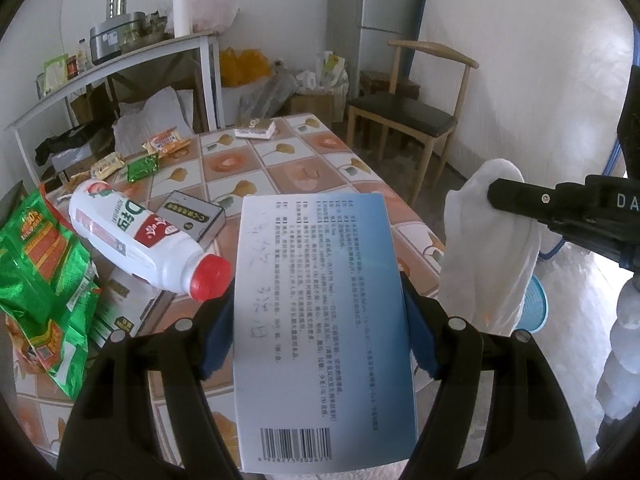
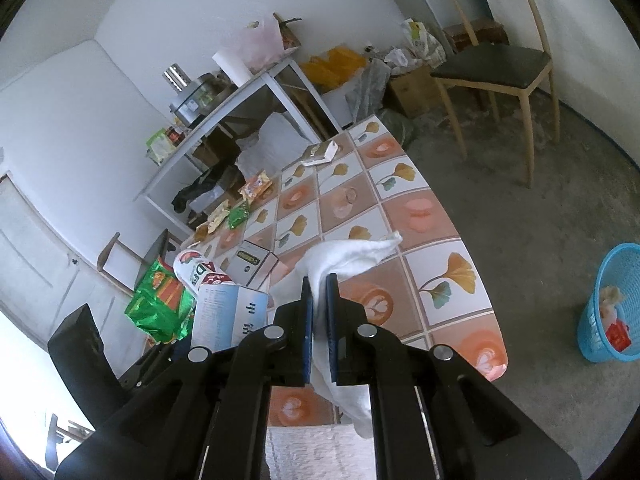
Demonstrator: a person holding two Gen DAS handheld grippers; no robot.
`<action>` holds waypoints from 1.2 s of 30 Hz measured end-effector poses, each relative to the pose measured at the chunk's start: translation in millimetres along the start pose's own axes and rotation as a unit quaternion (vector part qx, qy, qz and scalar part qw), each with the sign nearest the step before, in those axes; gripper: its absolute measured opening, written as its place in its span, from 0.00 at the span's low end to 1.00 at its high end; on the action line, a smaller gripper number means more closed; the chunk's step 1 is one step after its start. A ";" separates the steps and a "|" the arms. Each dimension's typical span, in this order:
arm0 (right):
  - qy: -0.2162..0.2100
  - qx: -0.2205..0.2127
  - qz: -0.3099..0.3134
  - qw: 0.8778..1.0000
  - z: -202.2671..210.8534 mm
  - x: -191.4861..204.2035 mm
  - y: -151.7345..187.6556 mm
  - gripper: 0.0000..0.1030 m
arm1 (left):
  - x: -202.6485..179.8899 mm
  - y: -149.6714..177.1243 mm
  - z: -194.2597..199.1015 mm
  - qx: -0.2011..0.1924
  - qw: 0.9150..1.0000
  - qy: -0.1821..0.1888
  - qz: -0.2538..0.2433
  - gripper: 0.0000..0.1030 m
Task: Collect trash
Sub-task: 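Hold the medicine box in the left tool while the right tool holds the white cloth, then carry the medicine box and white cloth to the wastebasket and open both tools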
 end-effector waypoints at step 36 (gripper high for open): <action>0.006 -0.081 -0.002 0.997 65.8 2.6 -24.9 0.06 | -21.0 -31.0 48.6 -0.068 0.997 0.041 -0.007 0.67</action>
Point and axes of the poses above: each gripper's, at about its wrist camera, not at the fingertips, and z roughly against the way its jaws point, x to its left, y to its underside, the point moved 7 cm from there along -z, roughly the way its jaws point, and after that the axes turned 3 degrees about y, right-handed, at the moved point
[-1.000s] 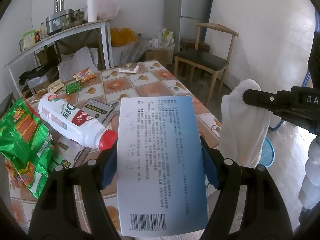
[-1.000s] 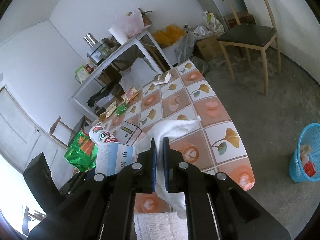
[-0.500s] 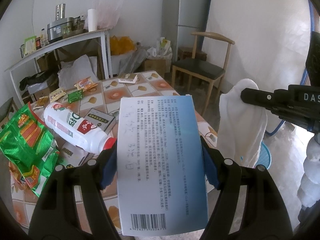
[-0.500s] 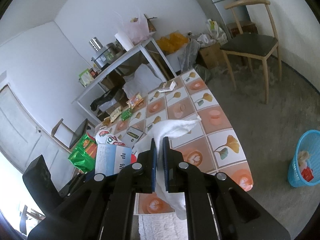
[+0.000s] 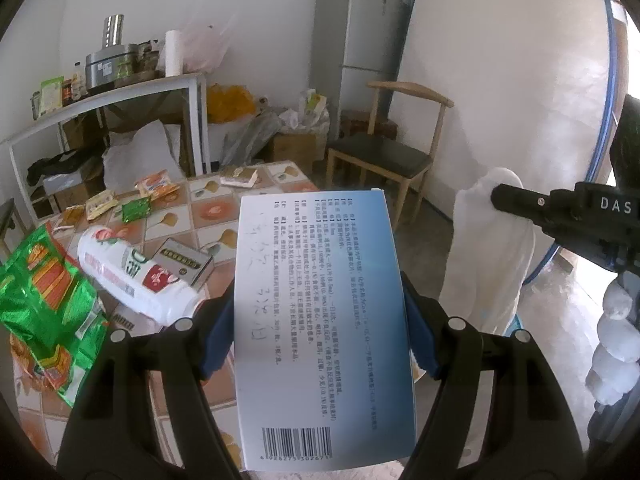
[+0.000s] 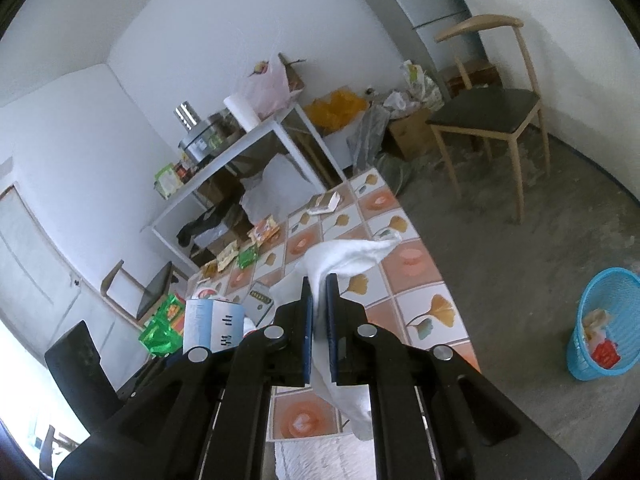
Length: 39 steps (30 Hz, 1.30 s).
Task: Collect trash
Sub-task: 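Carry the medicine box and white cloth to the wastebasket and open both tools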
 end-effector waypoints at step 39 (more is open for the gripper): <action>0.262 -0.102 -0.276 0.919 99.9 -390.3 4.1 0.07 | -345.6 8.2 -250.1 0.216 0.918 0.322 -0.080 0.67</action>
Point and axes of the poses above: each gripper's, at about its wrist camera, not at the fingertips, and z roughly against the way its jaws point, x to its left, y to its underside, the point moved 7 cm from there along -z, roughly the way its jaws point, and after that the axes turned 3 degrees about y, right-handed, at the moved point
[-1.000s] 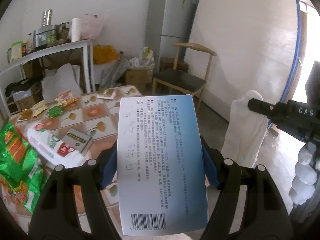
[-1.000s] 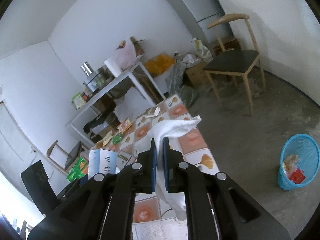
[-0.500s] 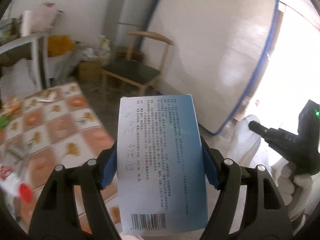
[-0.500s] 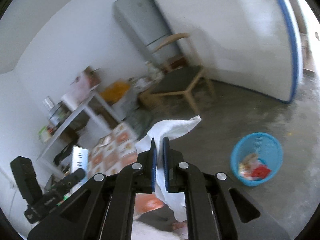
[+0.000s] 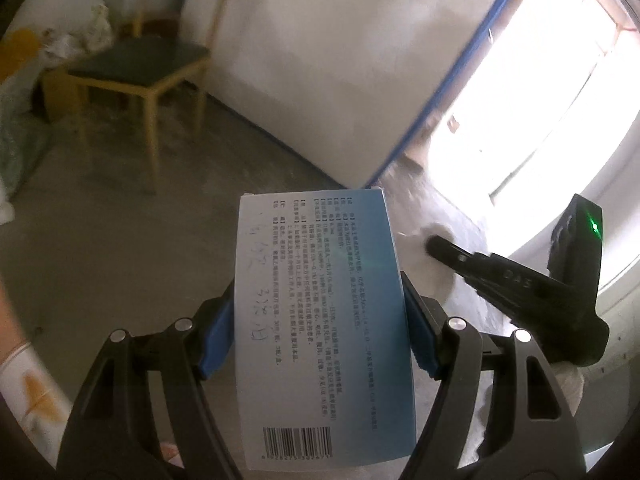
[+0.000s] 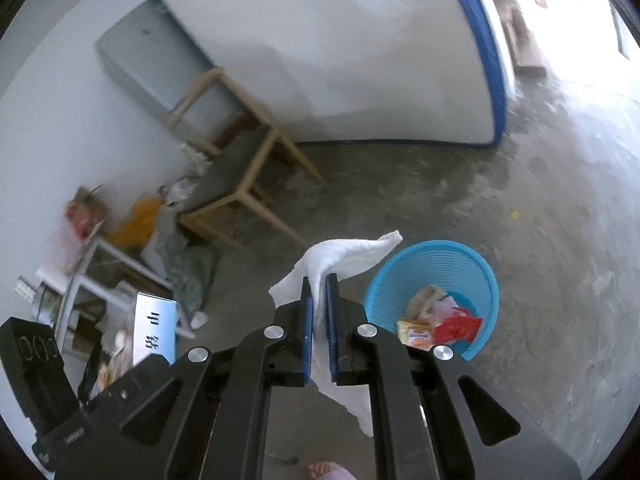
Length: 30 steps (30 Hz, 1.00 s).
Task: Collect trash
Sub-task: 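Carry the medicine box and white cloth to the wastebasket and open both tools, then move both tools back over the table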
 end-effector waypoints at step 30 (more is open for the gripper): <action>0.106 -0.090 0.114 0.984 66.4 -12.9 100.3 0.89 | 32.5 114.4 136.2 -0.082 0.996 0.003 0.030 0.91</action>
Point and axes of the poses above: each gripper's, at about its wrist camera, not at the fingertips, and z roughly against the way its jaws point, x to its left, y to its underside, the point moved 7 cm from there along -z, roughly the way its jaws point, and after that the axes turned 3 degrees about y, right-handed, at the moved point
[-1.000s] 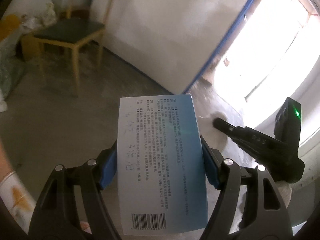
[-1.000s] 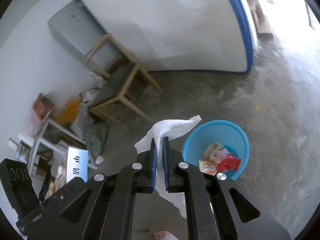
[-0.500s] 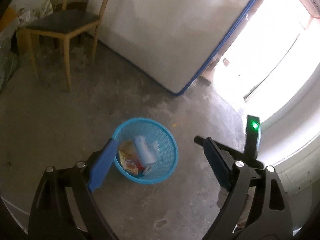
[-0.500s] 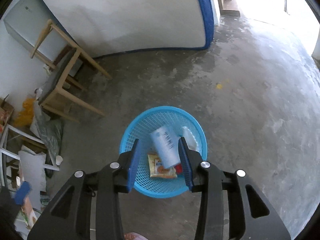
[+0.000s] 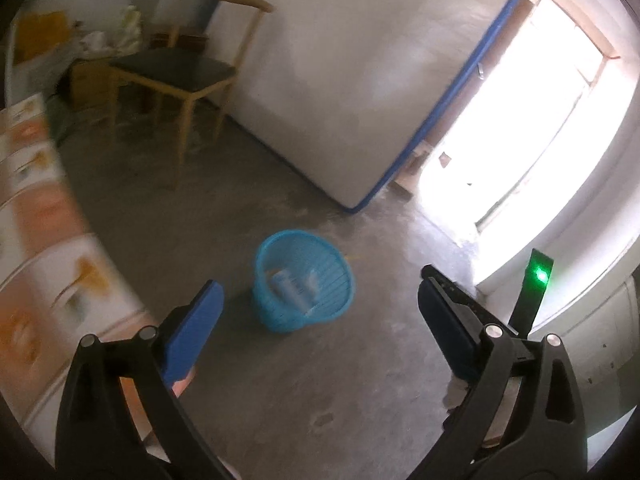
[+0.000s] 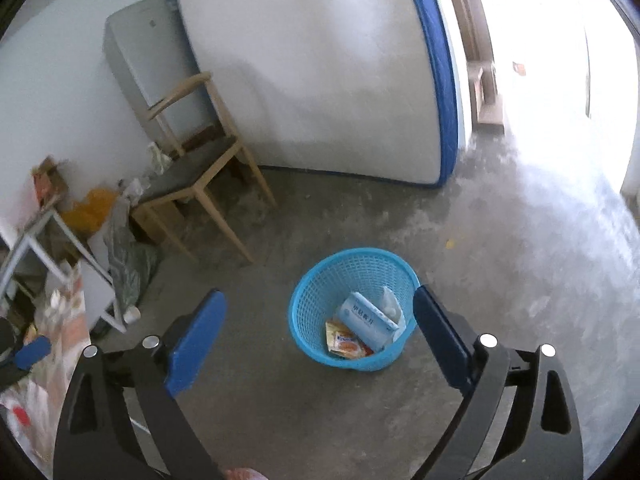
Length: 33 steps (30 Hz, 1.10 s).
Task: Collect trash
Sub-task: 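Move both tools back over the table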
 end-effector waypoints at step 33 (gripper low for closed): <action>-0.435 0.109 0.432 0.782 197.5 516.3 141.1 0.93 | 177.5 158.2 346.8 -0.218 0.917 -0.314 0.112 0.91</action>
Point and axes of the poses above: each gripper's, at about its wrist camera, not at the fingertips, and z roughly against the way its jaws point, x to its left, y to its underside, the point moved 7 cm from there along -z, roughly the way its jaws point, and after that the axes turned 3 degrees about y, right-handed, at the moved point
